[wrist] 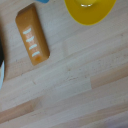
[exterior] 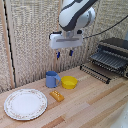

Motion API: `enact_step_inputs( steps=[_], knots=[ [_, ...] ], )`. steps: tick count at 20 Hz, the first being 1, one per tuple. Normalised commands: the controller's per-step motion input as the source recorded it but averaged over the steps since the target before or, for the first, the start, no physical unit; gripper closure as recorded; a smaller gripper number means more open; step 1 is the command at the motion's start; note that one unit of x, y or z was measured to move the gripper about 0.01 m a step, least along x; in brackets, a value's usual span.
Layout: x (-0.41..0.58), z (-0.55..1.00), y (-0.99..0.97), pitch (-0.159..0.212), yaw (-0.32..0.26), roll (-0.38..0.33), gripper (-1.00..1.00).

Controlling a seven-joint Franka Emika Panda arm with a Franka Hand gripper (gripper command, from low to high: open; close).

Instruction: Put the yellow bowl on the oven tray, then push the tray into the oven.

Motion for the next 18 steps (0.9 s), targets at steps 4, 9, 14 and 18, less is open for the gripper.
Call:
enact_step_inputs(
  steps=[4,9,14,18],
  knots=[
    [0.071,-0.24,-0.55,0.031,-0.179,0.0,-1.0],
    [0.025,-0.35,-0.45,0.031,-0.106,-0.002,-1.0],
    [0.044,-0.43,-0.09,0.003,-0.039,-0.031,-1.0],
    [0.044,-0.46,0.0,0.015,-0.004,-0.109,-1.0]
  ],
)
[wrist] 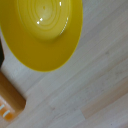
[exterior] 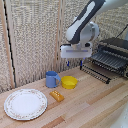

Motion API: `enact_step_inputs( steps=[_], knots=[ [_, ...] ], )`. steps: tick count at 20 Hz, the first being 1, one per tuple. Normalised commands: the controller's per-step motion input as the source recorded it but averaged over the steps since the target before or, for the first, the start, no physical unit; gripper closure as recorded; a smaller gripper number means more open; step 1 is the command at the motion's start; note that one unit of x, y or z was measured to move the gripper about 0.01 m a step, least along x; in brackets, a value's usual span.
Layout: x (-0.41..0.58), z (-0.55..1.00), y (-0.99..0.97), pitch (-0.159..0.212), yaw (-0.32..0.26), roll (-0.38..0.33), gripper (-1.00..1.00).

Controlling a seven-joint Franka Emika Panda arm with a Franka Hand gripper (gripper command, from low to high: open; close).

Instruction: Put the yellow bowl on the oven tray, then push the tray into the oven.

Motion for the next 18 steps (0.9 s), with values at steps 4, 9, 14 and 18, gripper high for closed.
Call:
enact_step_inputs(
  steps=[4,9,14,18],
  knots=[
    [0.0,-0.47,-0.01,0.016,0.0,-0.123,-1.0],
    [-0.026,-0.41,-0.03,0.006,-0.001,-0.105,-1.0],
    [-0.007,-0.45,-0.07,0.0,0.0,-0.079,-1.0],
    [-0.001,-0.37,-0.01,0.012,0.0,-0.1,-1.0]
  ],
)
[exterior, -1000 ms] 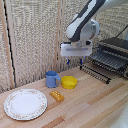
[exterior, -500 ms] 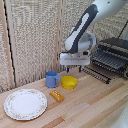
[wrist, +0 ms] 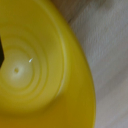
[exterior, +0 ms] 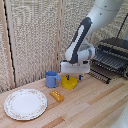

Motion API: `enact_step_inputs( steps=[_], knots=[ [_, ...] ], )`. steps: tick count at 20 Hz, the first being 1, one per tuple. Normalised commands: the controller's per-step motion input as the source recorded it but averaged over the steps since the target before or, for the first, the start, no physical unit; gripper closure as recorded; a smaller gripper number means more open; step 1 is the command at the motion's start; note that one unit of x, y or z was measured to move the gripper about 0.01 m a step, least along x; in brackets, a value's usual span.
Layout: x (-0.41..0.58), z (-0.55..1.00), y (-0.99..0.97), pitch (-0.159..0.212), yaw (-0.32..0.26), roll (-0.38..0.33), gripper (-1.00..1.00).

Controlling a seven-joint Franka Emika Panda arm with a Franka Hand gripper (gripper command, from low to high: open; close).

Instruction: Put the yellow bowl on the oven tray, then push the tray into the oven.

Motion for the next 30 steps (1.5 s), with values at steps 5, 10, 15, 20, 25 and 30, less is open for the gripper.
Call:
enact_step_inputs(
  steps=[5,10,15,20,25,30],
  knots=[
    [0.0,-0.06,0.0,0.009,0.0,-0.008,1.0],
    [0.004,0.0,0.01,-0.003,-0.036,-0.003,1.0],
    [0.006,-0.01,0.0,0.021,-0.028,0.002,1.0],
    [0.021,0.0,-0.01,0.01,-0.016,0.0,1.0],
    [0.022,0.36,-0.23,0.0,-0.097,0.02,1.0],
    [0.165,0.83,-0.29,0.001,-0.223,-0.004,1.0]
  ],
)
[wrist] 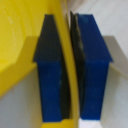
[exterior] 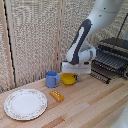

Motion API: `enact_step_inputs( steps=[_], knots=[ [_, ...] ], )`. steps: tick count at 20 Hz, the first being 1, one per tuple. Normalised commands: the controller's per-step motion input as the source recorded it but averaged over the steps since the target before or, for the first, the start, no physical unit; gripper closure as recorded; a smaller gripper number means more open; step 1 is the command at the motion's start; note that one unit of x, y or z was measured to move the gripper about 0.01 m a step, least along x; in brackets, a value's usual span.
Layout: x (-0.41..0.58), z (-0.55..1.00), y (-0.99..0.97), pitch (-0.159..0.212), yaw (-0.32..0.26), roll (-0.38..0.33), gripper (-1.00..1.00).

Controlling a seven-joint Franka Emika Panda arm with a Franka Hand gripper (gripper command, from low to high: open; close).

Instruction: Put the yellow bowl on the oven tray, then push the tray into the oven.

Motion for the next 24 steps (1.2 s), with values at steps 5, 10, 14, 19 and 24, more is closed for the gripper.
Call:
enact_step_inputs(
  steps=[5,10,14,19,24],
  knots=[
    [0.239,0.78,-0.07,0.0,-0.28,-0.089,1.0],
    [0.206,0.75,0.0,0.004,-0.314,-0.146,1.0],
    [0.209,0.87,-0.09,0.063,-0.306,-0.057,1.0],
    [0.093,0.79,-0.54,0.069,-0.217,0.004,1.0],
    [0.014,0.62,-0.71,0.041,-0.167,0.009,1.0]
  ],
)
